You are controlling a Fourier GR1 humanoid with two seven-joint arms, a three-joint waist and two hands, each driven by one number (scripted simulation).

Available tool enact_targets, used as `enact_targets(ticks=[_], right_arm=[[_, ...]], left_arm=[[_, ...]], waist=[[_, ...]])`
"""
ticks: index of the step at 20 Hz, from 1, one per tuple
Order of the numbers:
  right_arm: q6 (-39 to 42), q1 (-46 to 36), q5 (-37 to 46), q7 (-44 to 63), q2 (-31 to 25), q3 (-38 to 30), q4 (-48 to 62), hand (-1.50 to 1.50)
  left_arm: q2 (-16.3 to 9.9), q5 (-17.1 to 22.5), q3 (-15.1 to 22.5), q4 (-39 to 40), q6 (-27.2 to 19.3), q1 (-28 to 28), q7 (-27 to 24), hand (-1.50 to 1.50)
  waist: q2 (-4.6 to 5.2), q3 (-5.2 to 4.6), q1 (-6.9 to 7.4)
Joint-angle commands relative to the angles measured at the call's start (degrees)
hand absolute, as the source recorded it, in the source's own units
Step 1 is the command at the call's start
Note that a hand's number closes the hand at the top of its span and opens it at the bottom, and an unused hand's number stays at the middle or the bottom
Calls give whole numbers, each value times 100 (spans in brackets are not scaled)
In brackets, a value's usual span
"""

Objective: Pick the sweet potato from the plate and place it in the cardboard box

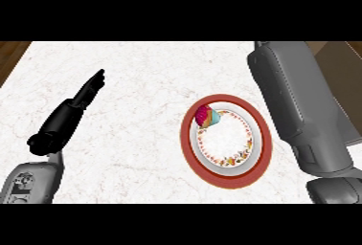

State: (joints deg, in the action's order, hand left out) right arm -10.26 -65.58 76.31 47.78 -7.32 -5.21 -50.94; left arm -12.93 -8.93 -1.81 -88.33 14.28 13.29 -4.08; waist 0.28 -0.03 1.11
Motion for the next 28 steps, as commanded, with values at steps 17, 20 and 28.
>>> enact_targets(ticks=[17,20,28], right_arm=[[2232,602,-1414,-976,-1924,-1324,703,150],[2423,1034,-1524,-1224,-1937,-1306,823,150],[3675,1314,-2325,-1689,-2109,-1554,435,-150]], left_arm=[[110,-136,-10,73,-54,-211,-183,0],[-100,33,-211,19,139,-223,-159,0],[13,27,-242,-1,51,-165,-131,0]], waist=[[-29,0,-142],[-25,1,-118],[-47,0,-133]])
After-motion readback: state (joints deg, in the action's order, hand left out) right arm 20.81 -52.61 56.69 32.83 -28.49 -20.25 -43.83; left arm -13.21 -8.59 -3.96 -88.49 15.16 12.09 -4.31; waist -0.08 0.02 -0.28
